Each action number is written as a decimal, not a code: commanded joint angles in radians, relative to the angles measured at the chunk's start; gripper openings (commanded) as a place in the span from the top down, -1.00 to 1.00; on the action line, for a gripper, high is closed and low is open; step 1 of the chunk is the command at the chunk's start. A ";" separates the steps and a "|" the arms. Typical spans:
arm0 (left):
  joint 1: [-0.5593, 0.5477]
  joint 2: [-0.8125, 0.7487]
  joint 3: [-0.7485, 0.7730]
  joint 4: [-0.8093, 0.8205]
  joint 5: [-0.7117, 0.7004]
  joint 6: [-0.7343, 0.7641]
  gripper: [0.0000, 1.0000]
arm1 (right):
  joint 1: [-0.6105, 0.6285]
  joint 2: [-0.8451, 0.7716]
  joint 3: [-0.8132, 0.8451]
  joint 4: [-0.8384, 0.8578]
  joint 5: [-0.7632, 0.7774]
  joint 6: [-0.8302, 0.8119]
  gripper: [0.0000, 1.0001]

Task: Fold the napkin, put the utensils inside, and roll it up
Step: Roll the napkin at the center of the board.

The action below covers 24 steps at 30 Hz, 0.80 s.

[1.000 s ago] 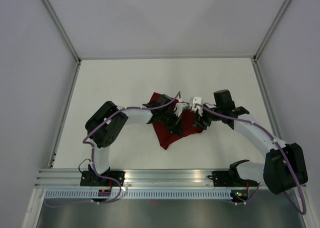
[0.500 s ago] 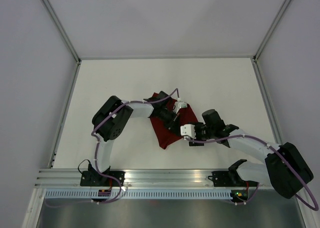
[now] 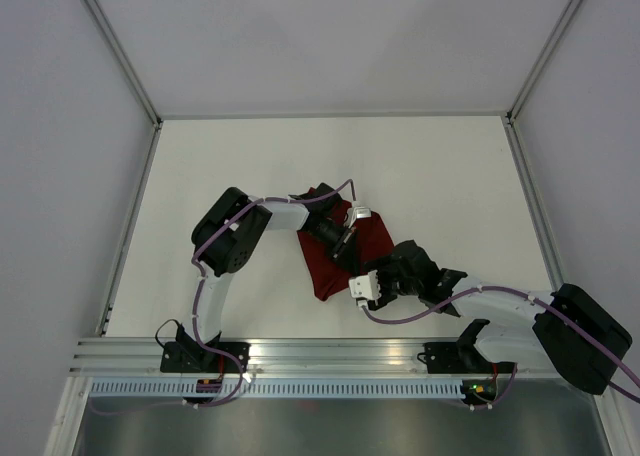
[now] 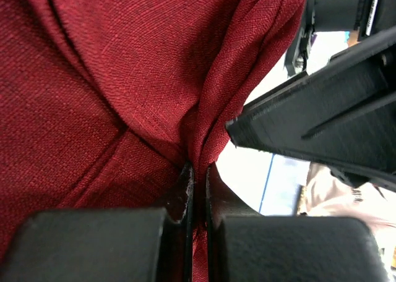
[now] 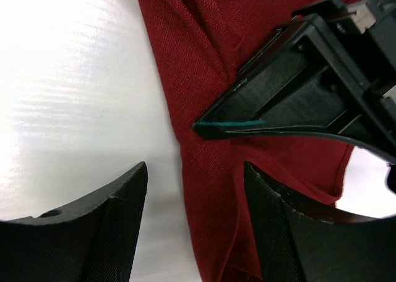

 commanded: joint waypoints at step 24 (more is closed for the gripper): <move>0.012 0.125 0.026 -0.247 -0.168 0.108 0.95 | 0.115 0.119 0.007 0.004 0.097 -0.146 0.31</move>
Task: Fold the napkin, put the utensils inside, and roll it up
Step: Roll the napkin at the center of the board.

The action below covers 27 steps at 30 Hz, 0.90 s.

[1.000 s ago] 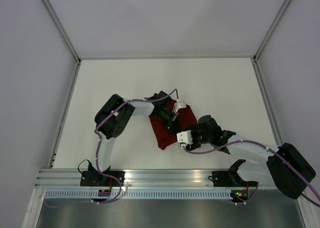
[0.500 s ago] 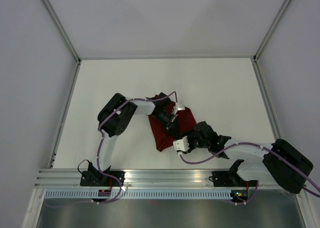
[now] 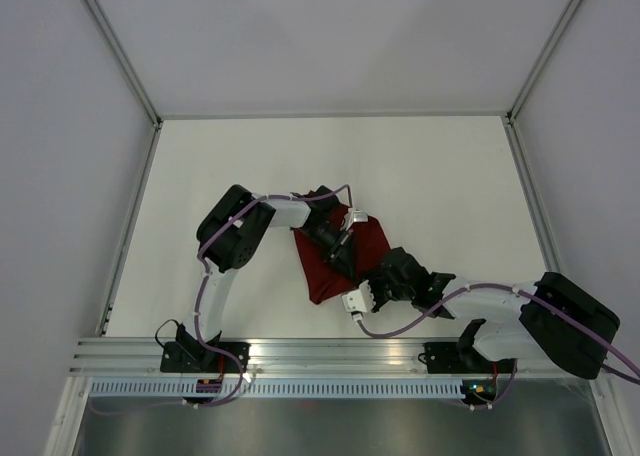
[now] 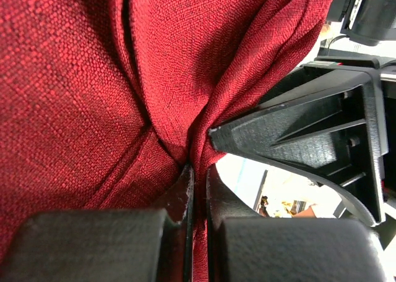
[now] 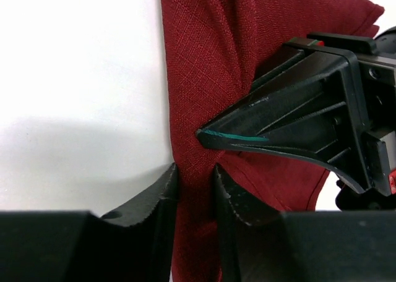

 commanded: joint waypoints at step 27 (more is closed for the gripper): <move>0.110 -0.202 -0.029 0.061 -0.422 -0.107 0.15 | -0.109 0.292 0.417 -0.669 -0.222 0.095 0.78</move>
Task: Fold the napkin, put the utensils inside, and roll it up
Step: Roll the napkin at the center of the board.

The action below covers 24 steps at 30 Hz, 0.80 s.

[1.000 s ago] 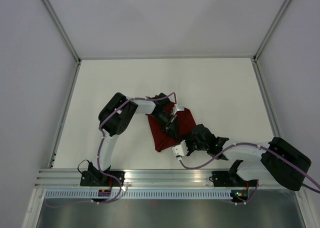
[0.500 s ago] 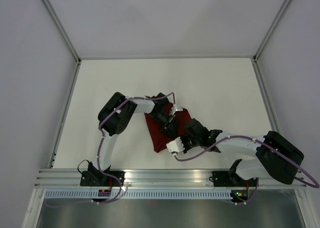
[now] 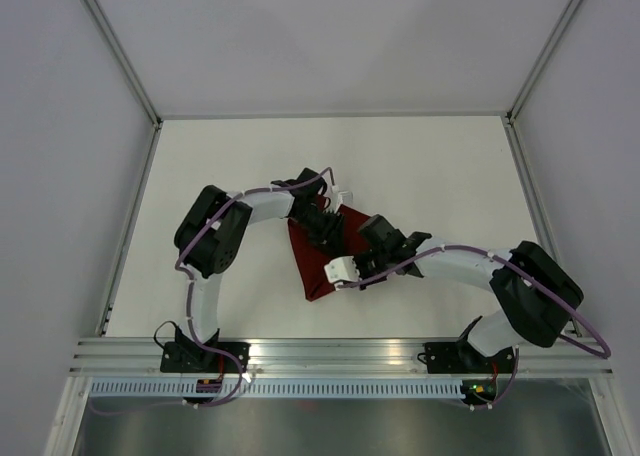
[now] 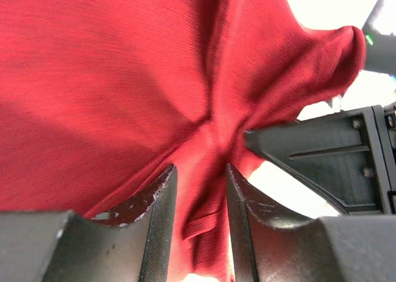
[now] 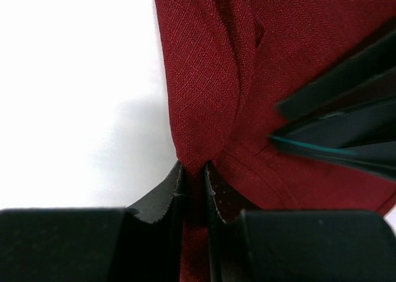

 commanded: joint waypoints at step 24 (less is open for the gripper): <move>0.033 -0.798 -0.468 0.487 -0.845 -0.175 0.04 | -0.328 0.640 0.659 -0.913 -0.426 -0.249 0.81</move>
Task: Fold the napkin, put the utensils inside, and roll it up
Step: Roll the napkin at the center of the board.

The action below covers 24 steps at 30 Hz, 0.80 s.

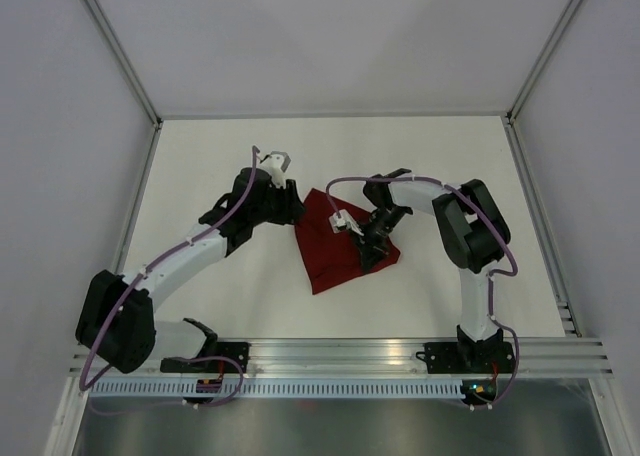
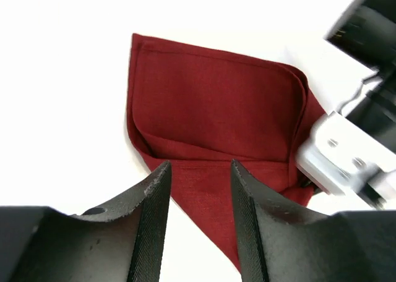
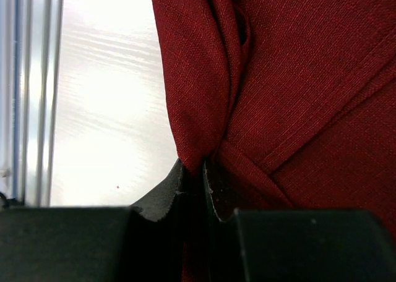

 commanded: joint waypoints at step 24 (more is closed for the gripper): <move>-0.625 0.298 0.021 0.215 -0.247 0.385 -0.09 | -0.058 0.246 0.232 -0.280 -0.014 -0.055 0.80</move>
